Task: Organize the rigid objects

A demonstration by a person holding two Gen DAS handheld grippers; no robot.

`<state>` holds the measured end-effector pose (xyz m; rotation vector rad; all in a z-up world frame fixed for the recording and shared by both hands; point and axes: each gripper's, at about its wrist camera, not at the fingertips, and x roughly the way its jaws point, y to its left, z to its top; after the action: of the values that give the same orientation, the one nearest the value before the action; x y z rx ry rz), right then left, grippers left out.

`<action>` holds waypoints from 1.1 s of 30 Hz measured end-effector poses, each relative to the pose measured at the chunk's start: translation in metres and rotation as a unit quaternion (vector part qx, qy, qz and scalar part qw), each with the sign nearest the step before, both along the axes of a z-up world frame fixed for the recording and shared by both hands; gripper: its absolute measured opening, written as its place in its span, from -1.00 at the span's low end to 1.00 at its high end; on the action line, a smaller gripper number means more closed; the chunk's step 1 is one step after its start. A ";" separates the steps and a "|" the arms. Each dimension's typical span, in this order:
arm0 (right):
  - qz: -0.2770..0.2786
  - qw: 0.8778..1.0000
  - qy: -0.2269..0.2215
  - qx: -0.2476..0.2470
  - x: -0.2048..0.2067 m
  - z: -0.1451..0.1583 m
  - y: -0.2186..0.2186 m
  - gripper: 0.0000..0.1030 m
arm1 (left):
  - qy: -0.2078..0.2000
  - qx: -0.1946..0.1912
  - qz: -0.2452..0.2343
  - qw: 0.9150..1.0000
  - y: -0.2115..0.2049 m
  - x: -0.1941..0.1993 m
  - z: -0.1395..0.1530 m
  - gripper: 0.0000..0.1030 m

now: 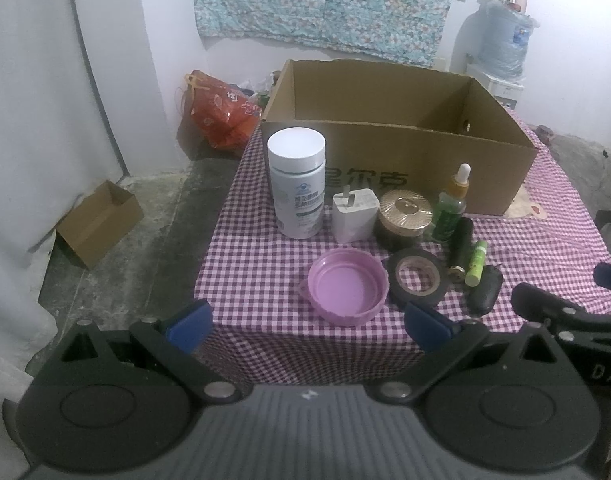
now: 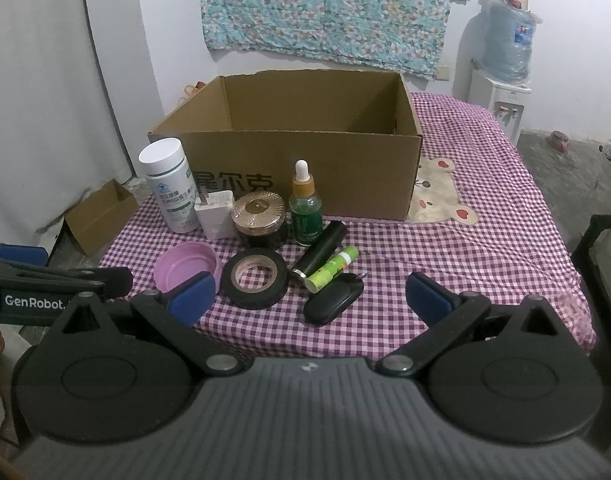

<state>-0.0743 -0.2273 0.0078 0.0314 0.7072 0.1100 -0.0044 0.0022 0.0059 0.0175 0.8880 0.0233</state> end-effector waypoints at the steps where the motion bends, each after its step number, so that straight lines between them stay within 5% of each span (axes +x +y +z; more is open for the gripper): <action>1: 0.000 1.000 0.000 0.000 0.000 0.000 0.000 0.98 | 0.000 0.001 0.000 1.000 -0.001 0.000 0.000 0.99; 33: 0.004 1.000 0.002 0.006 0.002 -0.001 0.002 0.98 | 0.006 0.007 0.001 1.000 -0.001 0.004 -0.008 0.99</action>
<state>-0.0718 -0.2251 0.0065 0.0404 0.7107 0.1225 -0.0008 0.0015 -0.0024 0.0309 0.8991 0.0310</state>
